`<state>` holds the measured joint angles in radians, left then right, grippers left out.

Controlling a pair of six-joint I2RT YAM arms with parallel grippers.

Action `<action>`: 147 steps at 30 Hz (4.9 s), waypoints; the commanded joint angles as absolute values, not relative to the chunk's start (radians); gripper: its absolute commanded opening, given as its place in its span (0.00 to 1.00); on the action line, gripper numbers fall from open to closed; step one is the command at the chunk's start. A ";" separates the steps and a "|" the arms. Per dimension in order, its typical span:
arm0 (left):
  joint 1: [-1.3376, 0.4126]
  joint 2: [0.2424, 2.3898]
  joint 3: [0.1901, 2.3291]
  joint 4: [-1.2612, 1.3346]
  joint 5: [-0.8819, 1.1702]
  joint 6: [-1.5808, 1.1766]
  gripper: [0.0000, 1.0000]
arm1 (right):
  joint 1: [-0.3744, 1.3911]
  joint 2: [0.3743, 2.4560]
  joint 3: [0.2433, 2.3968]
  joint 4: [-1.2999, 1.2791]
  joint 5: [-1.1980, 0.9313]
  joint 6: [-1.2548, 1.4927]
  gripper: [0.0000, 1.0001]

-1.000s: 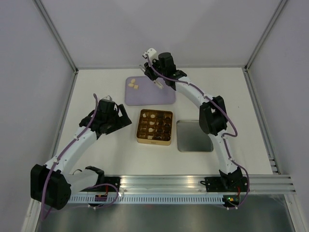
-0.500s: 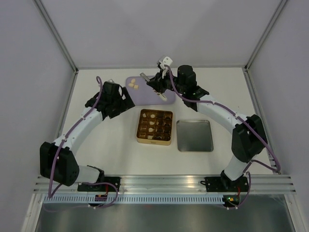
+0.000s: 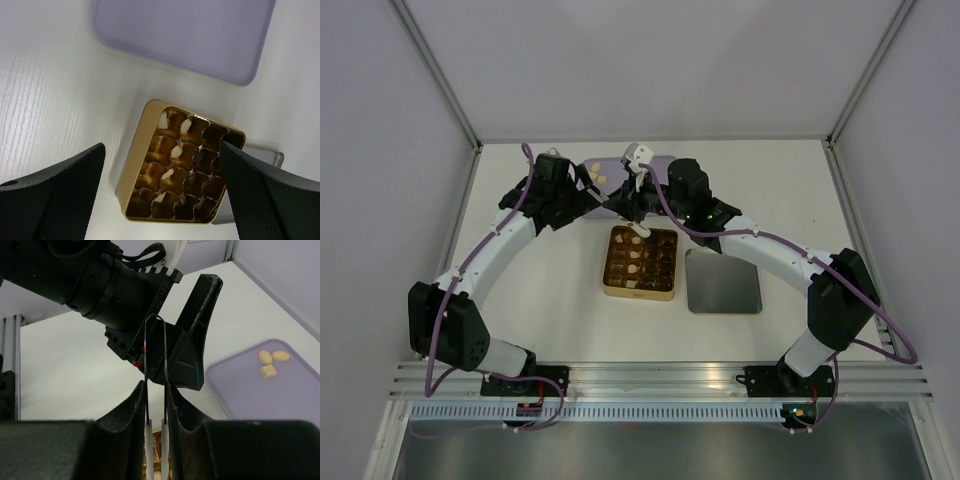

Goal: Pack the chocolate
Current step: Pick up the clamp from the plate.

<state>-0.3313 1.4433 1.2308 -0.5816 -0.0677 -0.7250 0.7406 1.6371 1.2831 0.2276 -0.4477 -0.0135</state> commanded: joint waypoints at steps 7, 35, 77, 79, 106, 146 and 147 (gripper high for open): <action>-0.351 1.397 1.282 -0.549 -0.005 -0.681 0.98 | 0.758 1.654 1.344 0.261 -0.425 -0.015 0.20; -0.390 1.359 1.253 -0.526 0.003 -0.592 0.98 | 0.841 1.779 1.534 -0.052 -0.235 -0.029 0.41; -0.399 1.293 1.120 -0.555 -0.066 -0.563 1.00 | 0.830 1.301 1.181 0.066 0.064 0.235 0.00; -0.399 1.281 1.115 -0.545 -0.031 -0.552 1.00 | 0.830 1.304 1.187 0.048 0.090 0.253 0.01; -0.581 1.200 0.934 0.080 0.696 -0.167 0.91 | 0.796 1.305 1.310 -0.178 0.027 0.702 0.00; -0.598 1.114 0.884 -0.006 0.713 -0.412 0.36 | 0.772 1.192 1.103 -0.014 0.040 0.577 0.69; -0.598 1.103 0.881 -0.006 0.715 -0.435 0.33 | 0.761 1.178 1.073 0.086 -0.042 0.586 0.70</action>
<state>-0.6006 1.1442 0.8810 -0.0296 0.6376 -0.3176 0.7864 1.2263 1.1423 -0.1032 0.1085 0.6327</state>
